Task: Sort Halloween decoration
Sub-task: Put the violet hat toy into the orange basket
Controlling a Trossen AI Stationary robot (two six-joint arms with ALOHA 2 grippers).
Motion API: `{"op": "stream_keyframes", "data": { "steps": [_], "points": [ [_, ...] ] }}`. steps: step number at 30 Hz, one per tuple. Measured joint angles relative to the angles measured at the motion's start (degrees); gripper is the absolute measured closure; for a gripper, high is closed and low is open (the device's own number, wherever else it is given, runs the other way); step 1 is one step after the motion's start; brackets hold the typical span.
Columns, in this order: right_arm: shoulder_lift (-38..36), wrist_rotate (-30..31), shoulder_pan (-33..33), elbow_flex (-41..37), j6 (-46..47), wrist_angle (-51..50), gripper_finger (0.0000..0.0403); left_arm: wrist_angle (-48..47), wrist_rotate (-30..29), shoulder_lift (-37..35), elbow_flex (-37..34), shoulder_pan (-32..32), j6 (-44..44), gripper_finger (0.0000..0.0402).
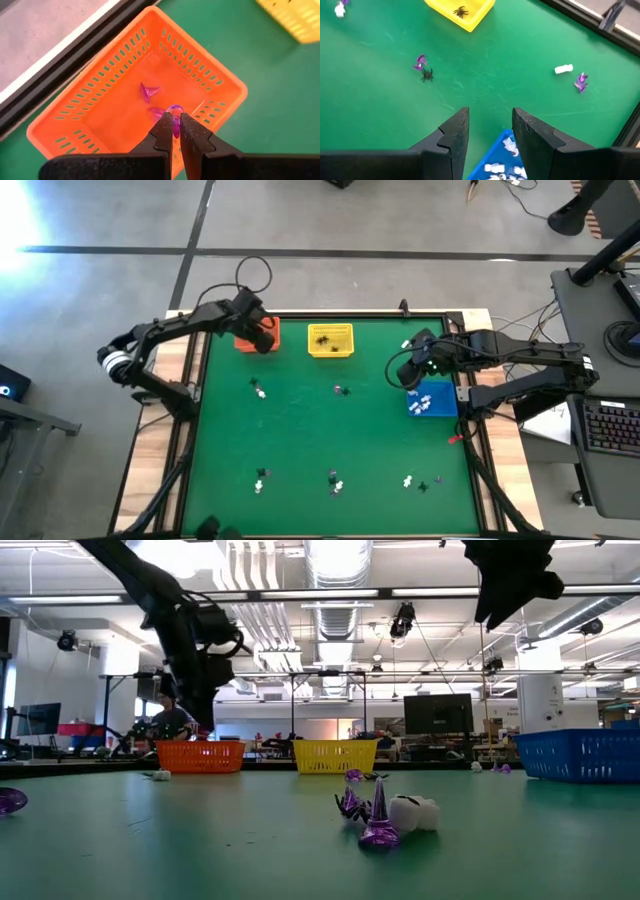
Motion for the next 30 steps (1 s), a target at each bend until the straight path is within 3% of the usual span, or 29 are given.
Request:
{"op": "stream_keyframes", "data": {
  "steps": [18,30],
  "points": [
    [5.8,0.4,0.0,0.0,4.5,0.4,0.0261,0.0,-0.5,2.0,0.4,0.8,7.8,0.0306],
    [10.7,-8.0,0.0,-0.1,-0.1,15.9,0.0261,-10.5,0.1,-2.6,5.5,0.8,10.6,0.0286]
  ]
}}
